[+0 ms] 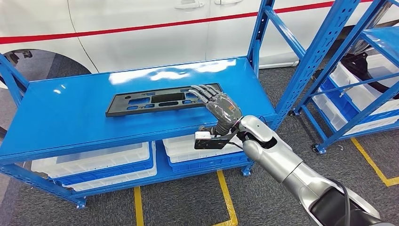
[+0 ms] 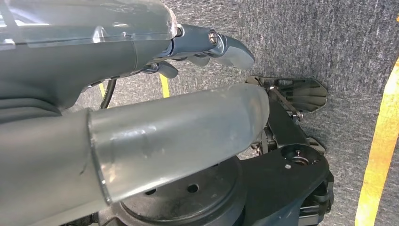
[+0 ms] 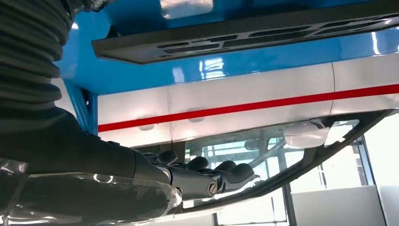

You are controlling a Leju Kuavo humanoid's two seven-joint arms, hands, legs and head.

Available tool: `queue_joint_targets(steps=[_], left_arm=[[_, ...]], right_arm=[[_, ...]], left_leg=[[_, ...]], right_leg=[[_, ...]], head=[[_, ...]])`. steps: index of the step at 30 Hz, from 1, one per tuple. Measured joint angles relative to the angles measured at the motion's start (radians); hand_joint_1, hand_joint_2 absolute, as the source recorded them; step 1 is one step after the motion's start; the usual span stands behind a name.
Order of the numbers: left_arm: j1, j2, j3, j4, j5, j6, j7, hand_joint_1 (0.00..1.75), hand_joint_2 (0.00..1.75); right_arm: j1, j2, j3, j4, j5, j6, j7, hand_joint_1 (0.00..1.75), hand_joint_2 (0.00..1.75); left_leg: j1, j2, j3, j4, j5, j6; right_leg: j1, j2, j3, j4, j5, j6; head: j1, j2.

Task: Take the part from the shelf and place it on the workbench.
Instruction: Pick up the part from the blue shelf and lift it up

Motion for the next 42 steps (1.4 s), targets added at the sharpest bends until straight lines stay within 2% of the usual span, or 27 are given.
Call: queue_joint_targets(steps=[11, 15, 17, 19, 21, 22, 23, 24, 26, 27, 28, 29, 32, 34, 35, 37, 38, 39, 40, 42], left_arm=[[-0.002, 0.002, -0.01, 0.0, -0.005, 0.001, 0.0, 0.0, 0.0], [-0.006, 0.005, -0.015, 0.001, -0.011, 0.002, 0.0, 0.0, 0.0], [-0.008, 0.006, -0.016, 0.002, -0.014, 0.002, 0.0, 0.0, 0.0], [-0.011, 0.006, -0.018, 0.002, -0.019, 0.003, 0.0, 0.0, 0.0], [-0.011, 0.006, -0.021, 0.002, -0.023, 0.005, -0.001, 0.0, 0.0], [-0.011, 0.007, -0.023, 0.002, -0.024, 0.006, -0.001, 0.0, 0.0], [-0.011, 0.007, -0.025, 0.002, -0.024, 0.006, -0.001, 0.0, 0.0], [-0.011, 0.007, -0.027, 0.003, -0.024, 0.007, -0.002, 0.0, 0.0], [-0.011, 0.007, -0.03, 0.003, -0.024, 0.007, -0.003, 0.0, 0.0], [-0.011, 0.008, -0.032, 0.003, -0.024, 0.007, -0.003, 0.0, 0.0], [-0.012, 0.009, -0.033, 0.004, -0.024, 0.008, -0.003, 0.0, 0.0], [-0.013, 0.01, -0.034, 0.005, -0.024, 0.008, -0.004, 0.0, 0.0], [-0.014, 0.01, -0.034, 0.006, -0.025, 0.011, -0.004, 0.0, 0.0], [-0.016, 0.01, -0.034, 0.006, -0.025, 0.012, -0.004, 0.0, 0.0], [-0.017, 0.01, -0.035, 0.006, -0.025, 0.012, -0.004, 0.0, 0.0], [-0.017, 0.01, -0.035, 0.006, -0.025, 0.013, -0.005, 0.0, 0.0], [-0.017, 0.01, -0.035, 0.006, -0.025, 0.014, -0.005, 0.0, 0.0], [-0.016, 0.01, -0.035, 0.007, -0.025, 0.014, -0.005, 0.0, 0.0], [-0.015, 0.01, -0.035, 0.007, -0.025, 0.014, -0.005, 0.0, 0.0], [-0.013, 0.011, -0.035, 0.007, -0.025, 0.014, -0.005, 0.0, 0.0]], right_arm=[[0.001, 0.016, 0.0, -0.002, -0.055, 0.025, -0.01, 0.0, 1.75], [0.0, 0.024, 0.001, -0.002, -0.055, 0.028, -0.01, 0.0, 1.75], [0.0, 0.028, 0.002, -0.005, -0.056, 0.029, -0.01, 0.0, 1.75], [-0.002, 0.029, 0.002, -0.008, -0.056, 0.029, -0.011, 0.0, 1.75], [0.0, 0.029, 0.002, -0.008, -0.057, 0.03, -0.01, 0.0, 1.75], [0.003, 0.029, 0.002, -0.007, -0.057, 0.03, -0.01, 0.0, 1.75], [0.006, 0.029, 0.002, -0.007, -0.057, 0.03, -0.01, 0.0, 1.75], [0.008, 0.029, 0.002, -0.007, -0.057, 0.031, -0.01, 0.0, 1.75], [0.009, 0.029, 0.002, -0.007, -0.057, 0.031, -0.01, 0.0, 1.75], [0.009, 0.029, 0.002, -0.007, -0.058, 0.031, -0.01, 0.0, 1.75], [0.009, 0.029, 0.003, -0.007, -0.058, 0.031, -0.01, 0.0, 1.75], [0.01, 0.03, 0.003, -0.007, -0.059, 0.032, -0.01, 0.0, 1.75], [0.017, 0.032, 0.004, -0.008, -0.061, 0.033, -0.01, 0.0, 1.75], [0.014, 0.036, 0.005, -0.009, -0.063, 0.033, -0.011, 0.0, 1.75], [0.012, 0.038, 0.005, -0.009, -0.064, 0.033, -0.011, 0.0, 1.75], [0.01, 0.042, 0.005, -0.008, -0.067, 0.034, -0.011, 0.0, 1.75], [0.012, 0.046, 0.005, -0.008, -0.068, 0.035, -0.011, 0.0, 1.75], [0.014, 0.049, 0.006, -0.007, -0.069, 0.035, -0.011, 0.0, 1.75], [0.015, 0.053, 0.007, -0.007, -0.07, 0.036, -0.011, 0.0, 1.75], [0.014, 0.06, 0.008, -0.007, -0.072, 0.037, -0.011, 0.0, 1.75]], left_leg=[[-0.001, 0.0, -0.001, 0.003, 0.0, 0.001], [-0.003, -0.001, -0.011, 0.012, -0.001, 0.008], [0.002, 0.001, -0.008, -0.004, 0.008, 0.019], [0.007, 0.003, -0.002, -0.023, 0.019, 0.031], [0.008, 0.005, -0.001, -0.027, 0.021, 0.036], [0.008, 0.004, -0.001, -0.026, 0.02, 0.036], [0.009, 0.004, 0.0, -0.024, 0.017, 0.035], [0.01, 0.002, 0.002, -0.02, 0.011, 0.032], [0.015, -0.001, 0.009, -0.006, -0.006, 0.021], [0.016, -0.002, 0.009, 0.002, -0.016, 0.013], [0.015, -0.003, 0.007, 0.011, -0.024, 0.005], [0.013, -0.003, 0.002, 0.017, -0.029, -0.001], [0.012, -0.003, -0.008, 0.024, -0.036, -0.013], [0.014, -0.002, -0.023, 0.063, -0.057, -0.02], [0.014, -0.001, -0.05, 0.114, -0.078, -0.022], [0.014, -0.001, -0.133, 0.251, -0.116, -0.021], [0.013, -0.001, -0.173, 0.304, -0.121, -0.019], [0.012, -0.001, -0.198, 0.325, -0.108, -0.015], [0.011, -0.001, -0.206, 0.308, -0.074, -0.01], [0.007, -0.002, -0.178, 0.196, 0.014, 0.004]], right_leg=[[-0.002, 0.0, 0.0, -0.001, 0.001, 0.001], [-0.007, -0.001, -0.007, -0.001, 0.005, 0.007], [-0.006, -0.001, -0.009, -0.001, 0.004, 0.013], [-0.006, 0.001, -0.037, 0.05, -0.022, 0.019], [-0.009, 0.003, -0.11, 0.178, -0.069, 0.024], [-0.011, 0.003, -0.149, 0.239, -0.083, 0.027], [-0.014, 0.003, -0.177, 0.275, -0.079, 0.031], [-0.019, 0.003, -0.188, 0.271, -0.054, 0.034], [-0.027, 0.002, -0.16, 0.171, 0.031, 0.041], [-0.028, 0.003, -0.141, 0.12, 0.059, 0.042], [-0.028, 0.003, -0.125, 0.08, 0.068, 0.039], [-0.026, 0.004, -0.121, 0.063, 0.064, 0.033], [-0.024, 0.008, -0.125, 0.062, 0.045, 0.008], [-0.024, 0.008, -0.117, 0.061, 0.038, -0.005], [-0.024, 0.007, -0.111, 0.059, 0.035, -0.011], [-0.02, 0.005, -0.104, 0.059, 0.03, -0.019], [-0.017, 0.005, -0.101, 0.059, 0.027, -0.022], [-0.014, 0.006, -0.097, 0.059, 0.024, -0.024], [-0.012, 0.007, -0.092, 0.059, 0.02, -0.025], [-0.009, 0.01, -0.078, 0.059, 0.012, -0.023]], head=[[0.0, 0.0], [0.0, 0.0], [0.0, 0.0], [0.0, 0.0], [0.0, 0.0], [0.0, 0.0], [0.0, 0.0], [0.0, 0.0], [0.0, 0.0], [0.001, 0.0], [0.001, 0.0], [0.0, 0.0], [0.0, 0.0], [0.0, 0.0], [-0.001, 0.0], [-0.001, 0.0], [-0.001, 0.0], [-0.001, 0.0], [-0.001, 0.0], [0.0, 0.0]])
